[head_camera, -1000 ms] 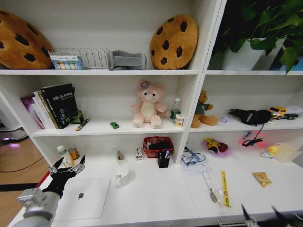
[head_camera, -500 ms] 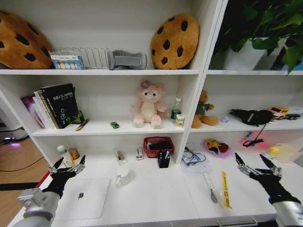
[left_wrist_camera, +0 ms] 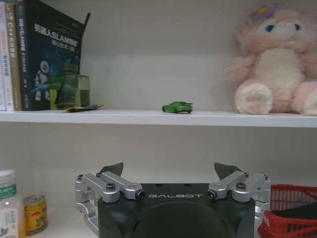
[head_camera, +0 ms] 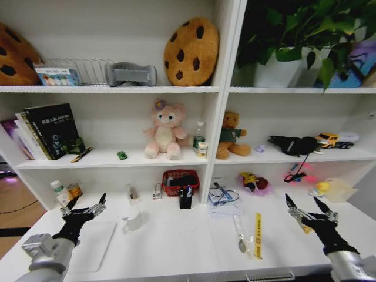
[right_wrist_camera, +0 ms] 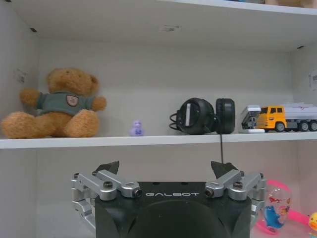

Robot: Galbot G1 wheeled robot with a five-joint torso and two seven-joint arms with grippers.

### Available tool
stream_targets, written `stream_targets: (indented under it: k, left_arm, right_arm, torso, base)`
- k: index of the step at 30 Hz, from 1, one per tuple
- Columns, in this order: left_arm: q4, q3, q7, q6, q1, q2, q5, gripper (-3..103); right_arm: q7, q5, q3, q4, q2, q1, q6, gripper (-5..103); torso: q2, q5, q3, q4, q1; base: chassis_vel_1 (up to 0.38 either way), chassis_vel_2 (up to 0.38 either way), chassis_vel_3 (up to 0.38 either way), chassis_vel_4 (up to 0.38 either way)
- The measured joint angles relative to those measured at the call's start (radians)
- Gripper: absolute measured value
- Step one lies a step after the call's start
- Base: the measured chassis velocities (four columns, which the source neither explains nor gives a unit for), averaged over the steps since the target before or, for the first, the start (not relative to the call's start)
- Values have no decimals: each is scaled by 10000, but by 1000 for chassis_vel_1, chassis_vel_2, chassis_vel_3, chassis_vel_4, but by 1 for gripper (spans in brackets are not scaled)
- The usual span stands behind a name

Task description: Organize the objects on the table.

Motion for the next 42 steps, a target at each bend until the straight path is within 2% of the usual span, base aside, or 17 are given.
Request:
stream_targets:
  k: [6,11,14,21,24,25,28,29,32,42]
  left_arm:
    - [-1,1,7,0,0,-1,0,100]
    - [-1,1,11,0,0,0,0,100]
    - [0,0,7,0,0,0,0,100]
    - [0,-2,4,0,0,0,0,100]
    - [0,-2,3,0,0,0,0,100]
    - [-1,-2,3,0,0,-1,0,100]
    - [0,-2,3,0,0,0,0,100]
    - [0,-2,1,0,1,-1,0,100]
    - [-1,-2,1,0,1,-1,0,100]
    - [0,-2,0,0,0,0,0,100]
  right_arm:
    - [-241,-701,-326,-66,239,51,314,100]
    - [-242,-808,-461,-30,405,35,438,100]
    - [-242,-831,-481,-45,433,59,471,100]
    - [-213,-860,-568,-116,448,189,483,100]
    - [-189,-895,-636,-180,447,296,526,100]
    - [-139,-934,-655,-217,448,352,481,100]
    - [-35,-954,-733,-266,399,456,279,100]
    - [-26,-955,-765,-266,360,487,189,100]
    - [-21,-955,-802,-267,298,523,116,100]
    - [-16,-955,-864,-301,272,545,136,100]
  torso:
    - [0,8,0,4,-1]
    - [-1,5,0,-4,0]
    - [0,-9,0,1,2]
    - [0,3,0,1,1]
    - [1,-5,-1,2,0]
    - [2,10,-2,-2,-5]
    - [7,2,-5,0,-13]
    - [7,0,-5,7,-12]
    - [6,5,-4,-2,-11]
    - [-2,-2,2,2,6]
  base:
    - [-224,-227,214,226]
    - [-24,-68,64,15]
    - [79,29,-51,-7]
    - [144,-53,-153,82]
    - [159,-197,-185,220]
    - [173,-205,-168,183]
    - [121,-141,-152,174]
    - [90,-7,-90,147]
    - [28,-23,-54,73]
    - [-73,-11,64,9]
